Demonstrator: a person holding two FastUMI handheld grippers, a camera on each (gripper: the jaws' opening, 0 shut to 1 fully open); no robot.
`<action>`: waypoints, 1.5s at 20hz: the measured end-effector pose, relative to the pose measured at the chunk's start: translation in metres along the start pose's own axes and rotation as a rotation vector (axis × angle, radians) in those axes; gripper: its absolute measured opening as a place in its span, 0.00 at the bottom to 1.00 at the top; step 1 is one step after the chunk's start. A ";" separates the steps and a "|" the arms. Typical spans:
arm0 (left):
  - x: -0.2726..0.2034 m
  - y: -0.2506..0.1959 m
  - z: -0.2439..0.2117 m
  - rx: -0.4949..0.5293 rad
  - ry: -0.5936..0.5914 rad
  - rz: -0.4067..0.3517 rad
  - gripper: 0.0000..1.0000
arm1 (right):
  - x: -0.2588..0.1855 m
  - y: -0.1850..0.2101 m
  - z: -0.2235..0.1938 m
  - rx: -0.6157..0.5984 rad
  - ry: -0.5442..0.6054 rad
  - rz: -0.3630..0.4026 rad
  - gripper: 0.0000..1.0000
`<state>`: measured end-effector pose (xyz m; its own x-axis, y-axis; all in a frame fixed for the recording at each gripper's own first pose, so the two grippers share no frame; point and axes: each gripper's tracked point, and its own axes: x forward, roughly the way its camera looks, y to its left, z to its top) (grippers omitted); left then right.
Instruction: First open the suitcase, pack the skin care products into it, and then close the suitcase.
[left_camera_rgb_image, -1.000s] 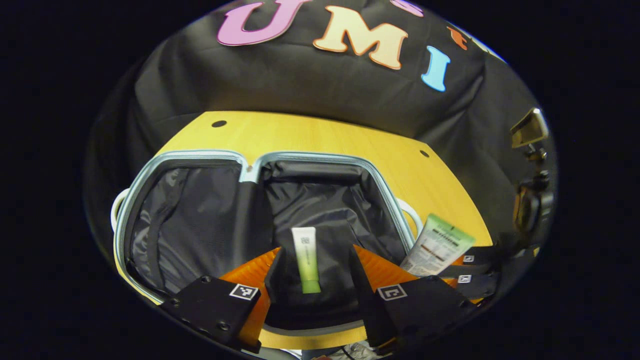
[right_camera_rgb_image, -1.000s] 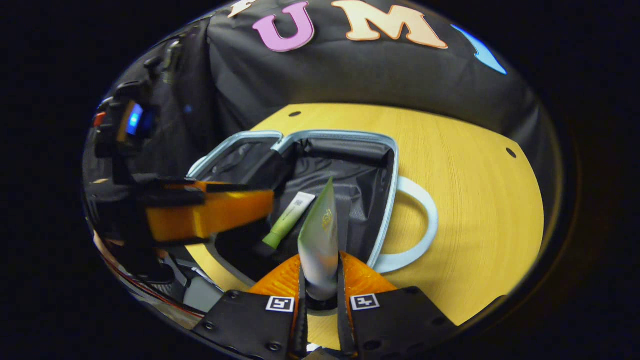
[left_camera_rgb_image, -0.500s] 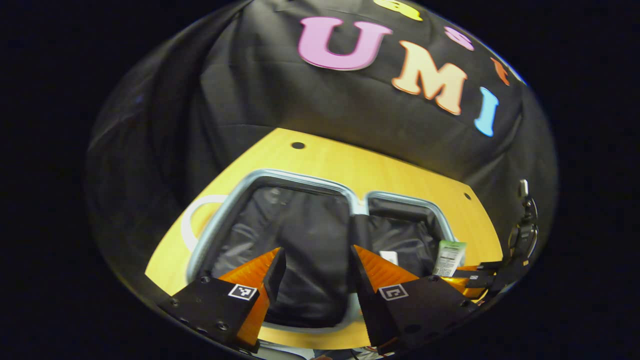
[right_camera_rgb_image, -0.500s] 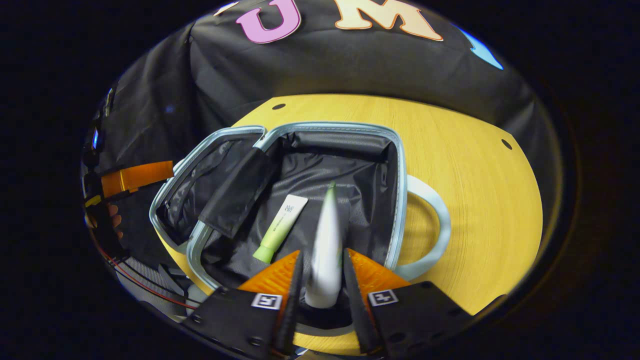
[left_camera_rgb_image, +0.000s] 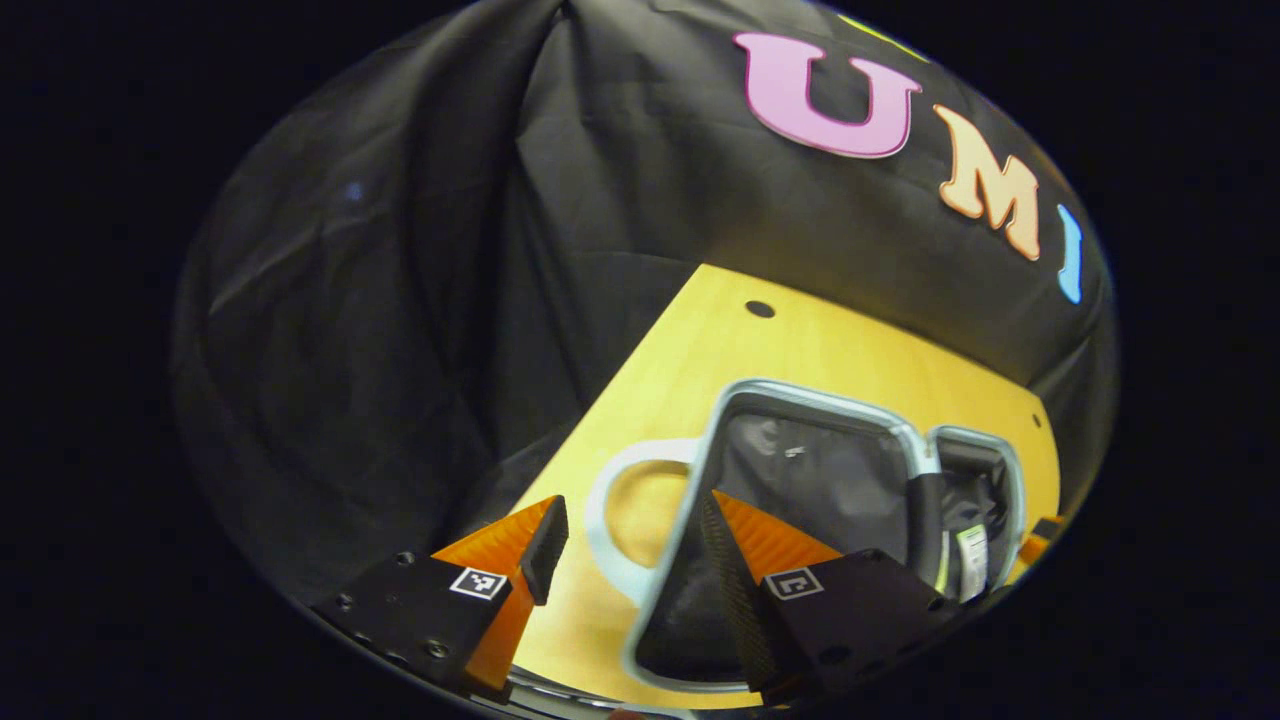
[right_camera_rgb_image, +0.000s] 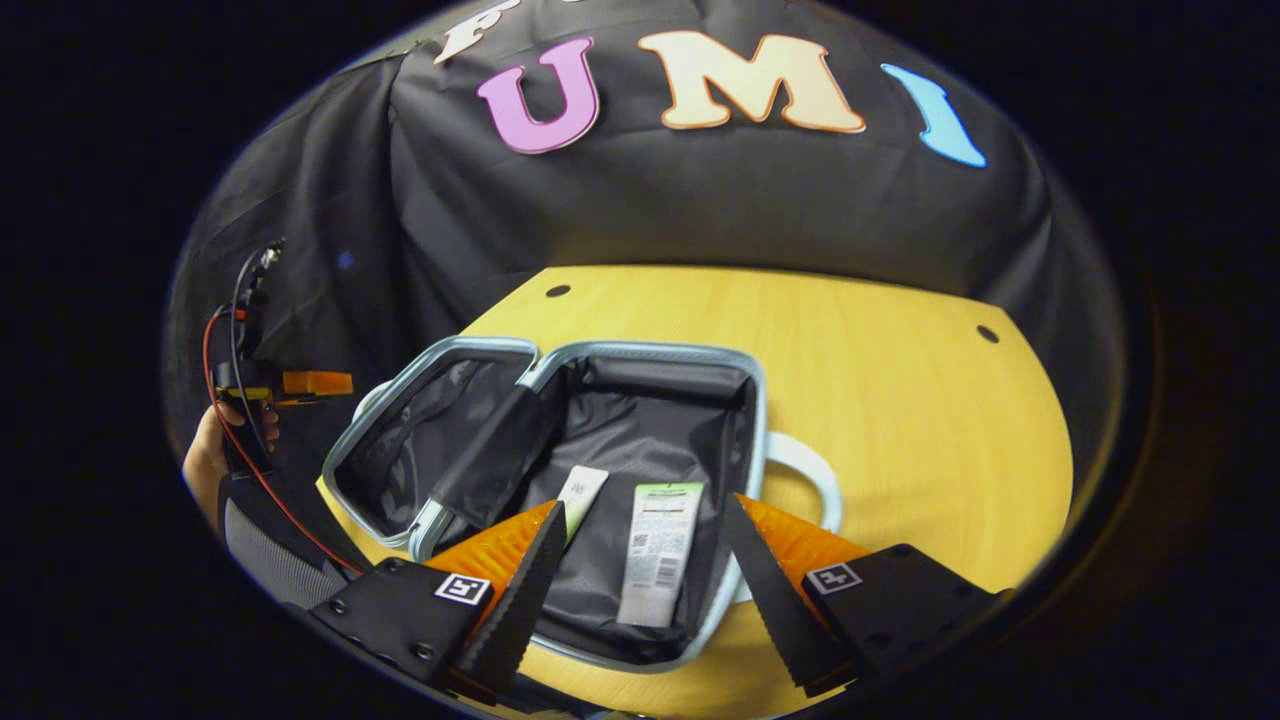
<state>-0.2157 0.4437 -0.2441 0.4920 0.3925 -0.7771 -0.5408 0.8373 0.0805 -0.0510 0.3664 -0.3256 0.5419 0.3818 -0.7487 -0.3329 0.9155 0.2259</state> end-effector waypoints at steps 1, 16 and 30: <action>0.009 0.007 -0.001 -0.002 0.020 0.004 0.78 | -0.008 -0.008 0.011 0.002 -0.030 -0.018 0.98; 0.059 0.001 -0.044 -0.147 0.237 -0.077 0.10 | -0.053 -0.089 0.022 -0.006 -0.098 -0.171 0.98; -0.089 -0.067 0.065 0.016 -0.071 -0.088 0.01 | -0.082 -0.102 0.076 -0.087 -0.344 -0.056 0.98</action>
<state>-0.1785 0.3772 -0.1396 0.5843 0.3429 -0.7355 -0.4829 0.8754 0.0245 -0.0026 0.2509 -0.2395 0.7845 0.3651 -0.5013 -0.3518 0.9277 0.1251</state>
